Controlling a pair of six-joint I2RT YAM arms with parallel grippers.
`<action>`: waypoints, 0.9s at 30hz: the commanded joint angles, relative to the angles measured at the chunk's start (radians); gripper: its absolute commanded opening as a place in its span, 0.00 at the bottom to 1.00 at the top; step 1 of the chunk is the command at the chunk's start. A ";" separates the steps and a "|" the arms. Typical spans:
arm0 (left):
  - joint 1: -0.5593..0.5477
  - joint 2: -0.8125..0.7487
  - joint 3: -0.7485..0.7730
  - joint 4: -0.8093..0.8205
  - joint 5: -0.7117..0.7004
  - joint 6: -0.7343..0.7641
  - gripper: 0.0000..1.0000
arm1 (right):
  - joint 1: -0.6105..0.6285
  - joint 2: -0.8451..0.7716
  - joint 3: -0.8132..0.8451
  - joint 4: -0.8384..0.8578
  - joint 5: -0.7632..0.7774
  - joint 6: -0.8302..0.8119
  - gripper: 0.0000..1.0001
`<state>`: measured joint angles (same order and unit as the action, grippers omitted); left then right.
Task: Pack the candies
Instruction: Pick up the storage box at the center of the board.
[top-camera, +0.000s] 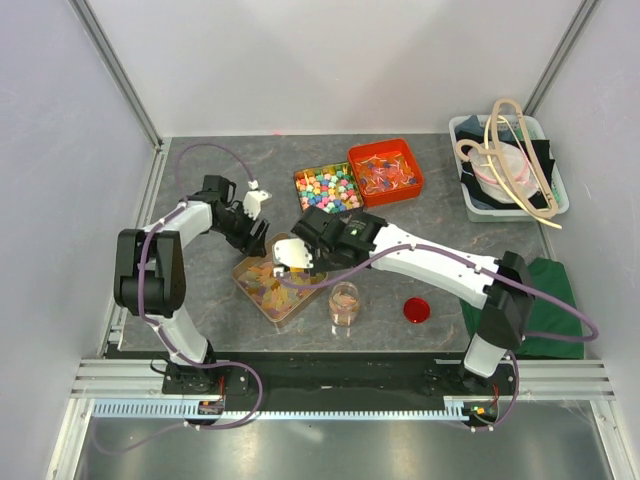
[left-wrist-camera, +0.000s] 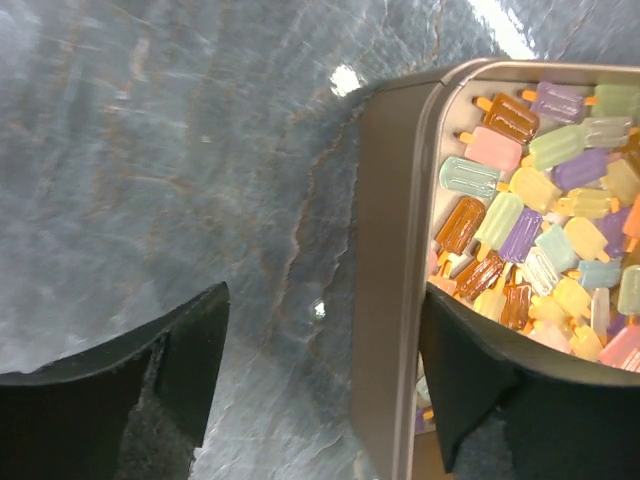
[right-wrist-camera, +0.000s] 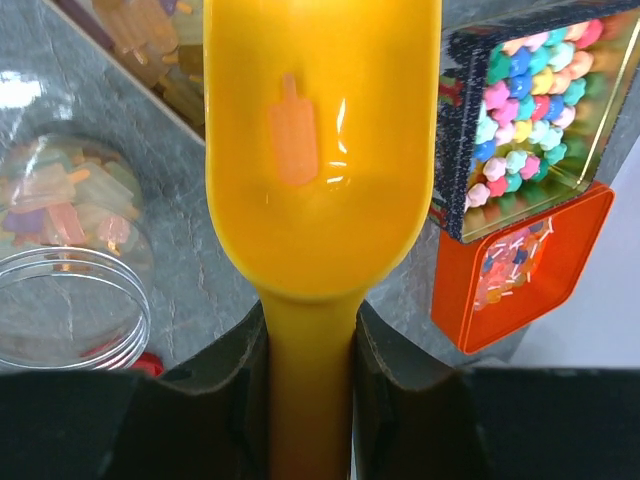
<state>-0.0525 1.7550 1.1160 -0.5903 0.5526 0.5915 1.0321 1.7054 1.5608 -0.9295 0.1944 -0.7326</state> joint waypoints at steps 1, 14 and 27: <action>-0.035 -0.025 -0.031 0.069 -0.092 -0.009 0.75 | 0.037 0.039 0.057 -0.067 0.103 -0.050 0.00; -0.089 -0.031 -0.094 0.142 -0.217 0.005 0.57 | 0.100 0.157 0.192 -0.180 0.252 -0.151 0.00; -0.124 -0.041 -0.128 0.156 -0.223 -0.002 0.02 | 0.121 0.272 0.268 -0.210 0.424 -0.269 0.00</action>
<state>-0.1661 1.7309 1.0187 -0.4446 0.3397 0.5934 1.1484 1.9446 1.7599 -1.1297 0.5213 -0.9573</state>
